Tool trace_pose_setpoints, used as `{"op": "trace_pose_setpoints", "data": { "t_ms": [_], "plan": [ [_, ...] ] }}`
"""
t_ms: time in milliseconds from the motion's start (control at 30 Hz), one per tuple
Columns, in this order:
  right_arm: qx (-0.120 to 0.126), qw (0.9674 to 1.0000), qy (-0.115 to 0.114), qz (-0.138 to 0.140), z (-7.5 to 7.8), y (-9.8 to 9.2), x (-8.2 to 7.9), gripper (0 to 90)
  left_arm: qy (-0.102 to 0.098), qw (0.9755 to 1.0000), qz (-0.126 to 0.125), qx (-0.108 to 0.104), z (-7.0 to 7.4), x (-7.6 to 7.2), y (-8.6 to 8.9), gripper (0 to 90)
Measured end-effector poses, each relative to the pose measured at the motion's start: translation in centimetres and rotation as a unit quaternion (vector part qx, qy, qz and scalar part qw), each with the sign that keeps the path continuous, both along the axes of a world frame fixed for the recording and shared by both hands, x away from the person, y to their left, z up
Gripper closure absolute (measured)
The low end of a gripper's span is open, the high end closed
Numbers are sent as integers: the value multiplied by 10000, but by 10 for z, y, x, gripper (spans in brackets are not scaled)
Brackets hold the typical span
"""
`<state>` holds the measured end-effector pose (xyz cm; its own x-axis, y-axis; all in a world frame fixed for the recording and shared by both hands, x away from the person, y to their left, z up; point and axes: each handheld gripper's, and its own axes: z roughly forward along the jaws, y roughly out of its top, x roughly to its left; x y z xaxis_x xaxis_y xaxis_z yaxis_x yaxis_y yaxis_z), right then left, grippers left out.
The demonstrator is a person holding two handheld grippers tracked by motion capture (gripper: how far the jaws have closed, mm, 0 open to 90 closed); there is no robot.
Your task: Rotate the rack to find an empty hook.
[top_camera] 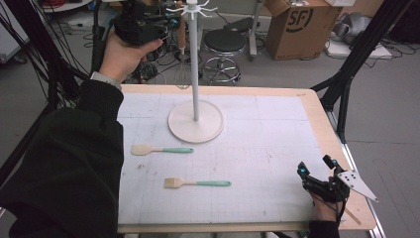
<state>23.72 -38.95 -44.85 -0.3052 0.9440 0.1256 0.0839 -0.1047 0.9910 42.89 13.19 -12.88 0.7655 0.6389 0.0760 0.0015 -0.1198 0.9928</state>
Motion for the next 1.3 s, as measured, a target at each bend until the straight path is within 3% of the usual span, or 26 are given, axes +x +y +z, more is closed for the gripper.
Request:
{"op": "trace_pose_setpoints", "data": {
  "t_ms": [233, 333, 633, 767, 900, 1033, 1300],
  "plan": [
    [-4, 10000, -7, 13, 1, 1, -1, 4, -36, 9998, -147, 140, -6, -14, 0, 898],
    [-14, 10000, -15, 25, 1, 2, -1, 5, -59, 9998, -150, 67, -12, -22, 4, 898],
    [-8, 10000, -39, 34, 1, 1, -2, 4, 137, 9997, -205, -86, -48, -40, 20, 873],
    [-61, 9999, -71, 52, 2, 3, -2, 5, 197, 9992, -343, 28, -71, -48, 24, 777],
    [-55, 10000, -44, 61, 3, 5, -3, 5, 256, 9986, -467, -6, -90, -56, 26, 680],
    [-97, 9999, -82, 71, 4, 6, -3, 4, 136, 9980, -613, -45, -108, -63, 29, 545],
    [-105, 9999, -73, 100, 4, 8, -3, 5, 184, 9979, -593, -176, -134, -71, 37, 292]
  ]
}}
